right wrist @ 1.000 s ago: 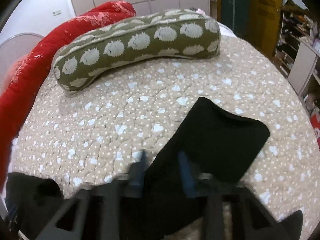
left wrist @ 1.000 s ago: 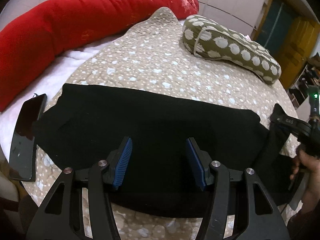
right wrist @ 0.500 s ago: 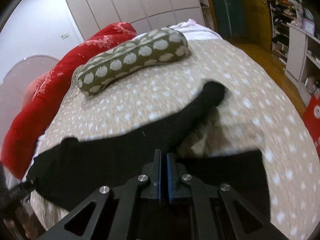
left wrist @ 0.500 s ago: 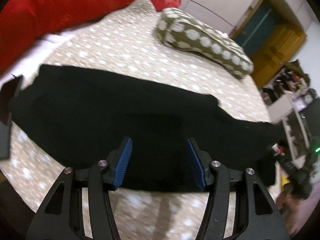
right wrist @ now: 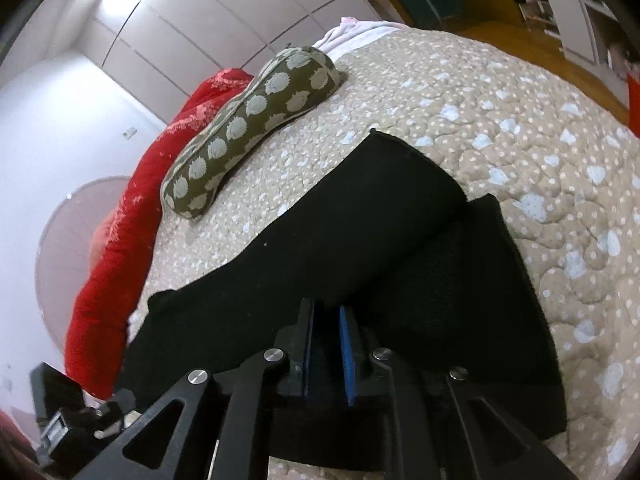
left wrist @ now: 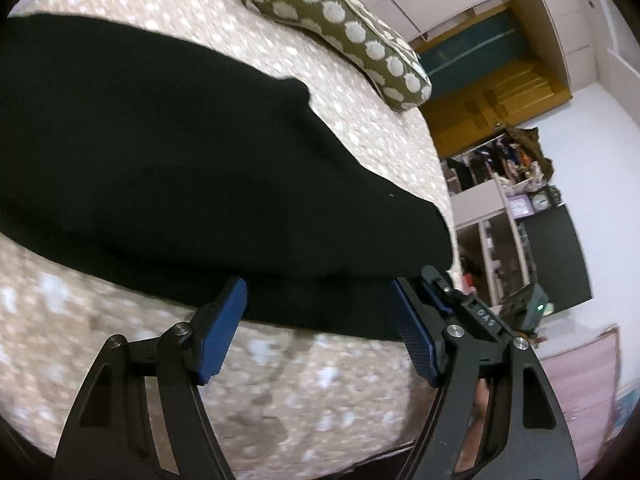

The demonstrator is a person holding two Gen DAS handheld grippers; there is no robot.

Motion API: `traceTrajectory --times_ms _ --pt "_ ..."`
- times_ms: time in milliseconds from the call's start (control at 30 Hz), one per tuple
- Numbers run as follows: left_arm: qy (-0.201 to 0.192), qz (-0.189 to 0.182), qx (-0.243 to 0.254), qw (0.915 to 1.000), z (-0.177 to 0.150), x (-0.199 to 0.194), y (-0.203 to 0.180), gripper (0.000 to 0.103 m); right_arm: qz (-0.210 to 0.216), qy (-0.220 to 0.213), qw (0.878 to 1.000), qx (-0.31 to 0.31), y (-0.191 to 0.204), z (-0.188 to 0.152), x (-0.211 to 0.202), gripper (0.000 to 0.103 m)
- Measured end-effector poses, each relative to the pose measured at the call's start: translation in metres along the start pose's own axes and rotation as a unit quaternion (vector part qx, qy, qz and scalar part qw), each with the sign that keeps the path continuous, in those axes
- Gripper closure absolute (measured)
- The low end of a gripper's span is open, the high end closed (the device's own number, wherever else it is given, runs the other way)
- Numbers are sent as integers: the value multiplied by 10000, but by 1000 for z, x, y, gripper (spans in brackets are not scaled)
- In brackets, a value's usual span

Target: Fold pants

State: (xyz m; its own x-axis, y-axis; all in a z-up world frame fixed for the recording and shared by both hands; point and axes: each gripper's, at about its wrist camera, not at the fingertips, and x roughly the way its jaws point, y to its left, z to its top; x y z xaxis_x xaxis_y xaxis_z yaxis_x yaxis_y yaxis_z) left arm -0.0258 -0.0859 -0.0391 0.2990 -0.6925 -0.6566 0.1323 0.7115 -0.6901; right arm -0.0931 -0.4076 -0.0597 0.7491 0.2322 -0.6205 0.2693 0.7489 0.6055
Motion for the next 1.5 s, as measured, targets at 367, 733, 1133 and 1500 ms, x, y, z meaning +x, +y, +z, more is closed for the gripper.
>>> traceTrajectory --times_ms 367,733,1133,1500 --pt "-118 -107 -462 9988 21 26 -2 35 194 -238 9994 147 -5 16 13 93" --pt "-118 484 660 9966 -4 1 -18 79 -47 -463 9950 -883 26 -13 -62 98" --pt "-499 1611 1305 9770 -13 -23 -23 75 -859 -406 9908 -959 17 -23 -91 92" --pt "-1273 2836 1765 9339 -2 -47 -8 70 -1106 -109 9772 -1808 64 -18 -26 92"
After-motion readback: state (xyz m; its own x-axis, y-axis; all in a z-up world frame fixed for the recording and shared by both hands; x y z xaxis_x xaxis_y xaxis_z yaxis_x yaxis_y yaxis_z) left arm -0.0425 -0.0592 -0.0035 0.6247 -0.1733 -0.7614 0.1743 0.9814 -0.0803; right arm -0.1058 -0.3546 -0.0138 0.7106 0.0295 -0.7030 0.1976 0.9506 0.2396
